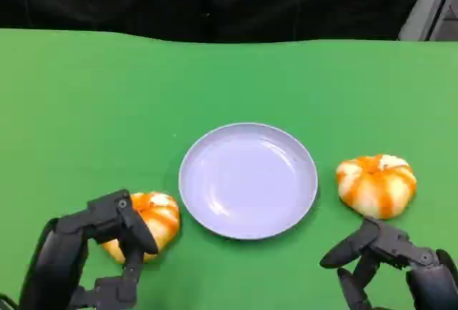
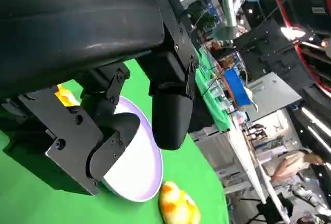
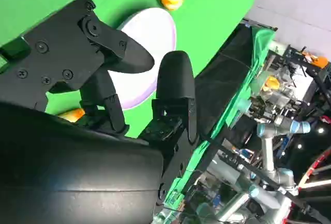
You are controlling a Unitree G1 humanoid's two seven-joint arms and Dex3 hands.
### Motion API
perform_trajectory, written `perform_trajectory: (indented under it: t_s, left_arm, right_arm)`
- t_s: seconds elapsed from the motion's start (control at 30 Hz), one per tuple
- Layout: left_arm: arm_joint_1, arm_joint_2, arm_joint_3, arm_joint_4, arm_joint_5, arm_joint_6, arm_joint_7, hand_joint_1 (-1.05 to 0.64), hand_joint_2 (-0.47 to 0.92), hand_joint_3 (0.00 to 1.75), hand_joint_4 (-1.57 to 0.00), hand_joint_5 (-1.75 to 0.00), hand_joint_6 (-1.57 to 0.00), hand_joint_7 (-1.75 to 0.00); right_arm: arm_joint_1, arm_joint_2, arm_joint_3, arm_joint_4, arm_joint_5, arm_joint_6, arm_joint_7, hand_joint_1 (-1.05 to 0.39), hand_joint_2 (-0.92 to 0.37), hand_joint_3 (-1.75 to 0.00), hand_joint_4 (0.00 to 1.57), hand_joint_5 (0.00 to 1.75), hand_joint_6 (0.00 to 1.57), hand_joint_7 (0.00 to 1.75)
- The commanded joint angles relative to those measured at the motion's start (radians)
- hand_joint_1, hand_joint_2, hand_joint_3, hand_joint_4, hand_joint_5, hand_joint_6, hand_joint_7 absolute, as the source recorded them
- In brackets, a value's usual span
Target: Grasp the bread from the table and place it into the plate.
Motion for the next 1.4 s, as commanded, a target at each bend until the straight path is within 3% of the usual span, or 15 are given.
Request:
perform_trajectory:
  t_s: [0.03,0.83,0.9,0.97,1.13,1.17,1.27,1.33,1.4]
  left_arm:
    - [-0.002,0.009,0.006,-0.005,-0.008,0.011,0.009,0.02,0.38,1.37,-0.87,-1.62,-0.85,-1.4]
    - [-0.002,0.014,0.006,0.0,0.002,-0.005,0.01,0.03,0.38,1.36,-0.88,-1.57,-0.86,-1.36]
    - [-0.003,0.012,0.009,0.001,-0.001,-0.006,0.013,0.0,0.45,1.21,-0.85,-1.39,-0.84,-1.15]
    - [-0.001,0.007,0.013,-0.003,0.002,-0.001,0.021,-0.07,0.53,1.02,-0.81,-1.09,-0.81,-0.81]
    - [0.004,0.019,0.018,-0.022,0.039,0.033,0.034,-0.11,0.64,0.71,-0.67,-0.7,-0.76,-0.26]
    - [0.004,0.025,0.021,-0.026,0.056,0.042,0.038,-0.12,0.71,0.55,-0.61,-0.62,-0.71,-0.15]
    - [0.005,0.04,0.029,-0.034,0.106,0.055,0.049,-0.16,0.85,0.25,-0.48,-0.51,-0.59,-0.02]
    - [-0.001,0.051,0.033,-0.027,0.133,0.056,0.058,-0.17,0.88,0.18,-0.46,-0.48,-0.56,-0.01]
    - [-0.009,0.065,0.036,-0.02,0.168,0.066,0.065,-0.26,0.89,0.1,-0.35,-0.44,-0.44,0.0]
  right_arm:
    - [0.003,-0.013,-0.007,-0.008,0.013,0.006,0.004,-0.13,-0.45,-1.13,0.77,1.57,0.73,1.18]
    - [0.002,-0.017,-0.003,-0.003,0.008,0.0,0.001,-0.13,-0.45,-1.12,0.77,1.57,0.73,1.18]
    - [0.002,-0.017,-0.002,-0.002,0.005,-0.002,-0.001,-0.13,-0.45,-1.12,0.77,1.57,0.73,1.18]
    - [0.004,-0.016,0.0,-0.002,0.005,-0.001,-0.001,-0.13,-0.46,-1.12,0.77,1.57,0.73,1.18]
    - [0.009,-0.008,0.009,-0.009,0.006,0.004,-0.004,-0.13,-0.46,-1.12,0.77,1.57,0.73,1.18]
    - [0.01,-0.007,0.011,-0.011,0.003,0.005,-0.006,-0.13,-0.46,-1.12,0.77,1.57,0.73,1.18]
    - [0.013,-0.003,0.018,-0.016,0.0,0.008,-0.007,-0.13,-0.46,-1.12,0.77,1.58,0.72,1.18]
    - [0.014,-0.001,0.023,-0.018,-0.004,0.009,-0.01,-0.13,-0.46,-1.12,0.77,1.58,0.72,1.18]
    - [0.014,0.003,0.028,-0.02,-0.009,0.009,-0.013,-0.13,-0.45,-1.12,0.77,1.58,0.72,1.19]
